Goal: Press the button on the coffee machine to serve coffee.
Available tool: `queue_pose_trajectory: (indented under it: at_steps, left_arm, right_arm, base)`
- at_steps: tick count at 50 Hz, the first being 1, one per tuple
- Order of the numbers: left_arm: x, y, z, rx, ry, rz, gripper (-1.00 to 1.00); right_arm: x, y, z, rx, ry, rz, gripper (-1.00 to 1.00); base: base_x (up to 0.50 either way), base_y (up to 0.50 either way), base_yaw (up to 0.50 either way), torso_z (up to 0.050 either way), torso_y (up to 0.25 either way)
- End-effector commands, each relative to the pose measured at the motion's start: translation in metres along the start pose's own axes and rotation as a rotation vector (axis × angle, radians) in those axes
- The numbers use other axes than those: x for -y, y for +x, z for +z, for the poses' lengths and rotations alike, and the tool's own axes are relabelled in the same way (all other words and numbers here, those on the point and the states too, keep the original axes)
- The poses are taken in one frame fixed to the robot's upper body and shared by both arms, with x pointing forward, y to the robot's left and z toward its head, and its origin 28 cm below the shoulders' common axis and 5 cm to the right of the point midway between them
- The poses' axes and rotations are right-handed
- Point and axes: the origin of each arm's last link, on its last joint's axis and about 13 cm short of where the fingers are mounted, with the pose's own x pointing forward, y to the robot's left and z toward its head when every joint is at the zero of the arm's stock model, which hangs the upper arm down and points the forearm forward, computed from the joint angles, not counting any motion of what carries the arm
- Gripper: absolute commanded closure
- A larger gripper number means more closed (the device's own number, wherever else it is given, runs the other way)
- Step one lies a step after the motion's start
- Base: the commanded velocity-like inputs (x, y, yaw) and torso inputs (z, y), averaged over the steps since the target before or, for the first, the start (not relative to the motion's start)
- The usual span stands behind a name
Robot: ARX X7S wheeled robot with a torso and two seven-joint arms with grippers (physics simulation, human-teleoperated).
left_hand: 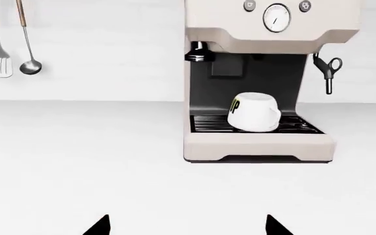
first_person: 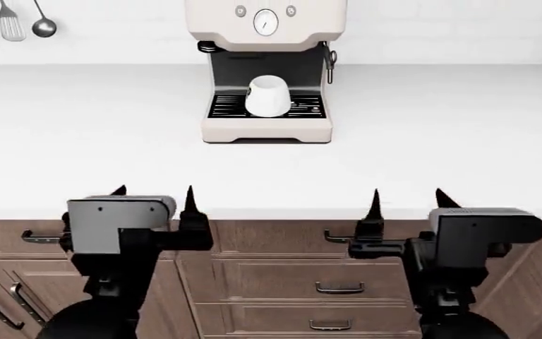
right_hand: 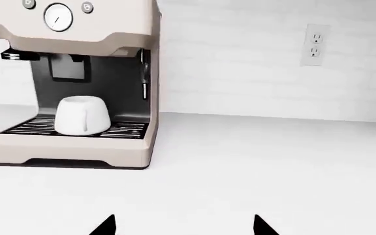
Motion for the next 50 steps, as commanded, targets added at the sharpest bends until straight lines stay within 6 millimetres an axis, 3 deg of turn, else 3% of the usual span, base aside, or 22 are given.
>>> queue_pose_trajectory:
  at_steps: [1, 6, 11, 24, 50]
  left_arm:
    - [-0.008, 0.000, 0.066, 0.054, 0.050, -0.050, -1.00]
    - [-0.010, 0.003, 0.078, 0.050, 0.048, -0.041, -1.00]
    - [-0.021, 0.006, 0.078, 0.038, 0.031, 0.006, -1.00]
    - [-0.024, 0.005, 0.072, 0.020, 0.050, 0.013, -1.00]
    - [-0.029, -0.004, 0.068, 0.023, 0.049, 0.051, -1.00]
  right_arm:
    - [0.025, 0.003, 0.079, 0.075, -0.064, -0.014, -1.00]
    - [0.035, 0.008, 0.092, 0.011, -0.072, -0.033, -1.00]
    - [0.041, 0.004, 0.097, 0.035, -0.077, -0.064, -1.00]
    - [0.048, -0.009, 0.073, 0.008, -0.065, -0.083, -1.00]
    - [0.046, -0.006, 0.069, -0.023, -0.055, -0.052, -1.00]
  base:
    - [0.00, 0.00, 0.00, 0.000, 0.000]
    - [0.00, 0.00, 0.00, 0.000, 0.000]
    - [0.00, 0.00, 0.00, 0.000, 0.000]
    - [0.23, 0.00, 0.00, 0.000, 0.000]
    - [0.43, 0.00, 0.00, 0.000, 0.000]
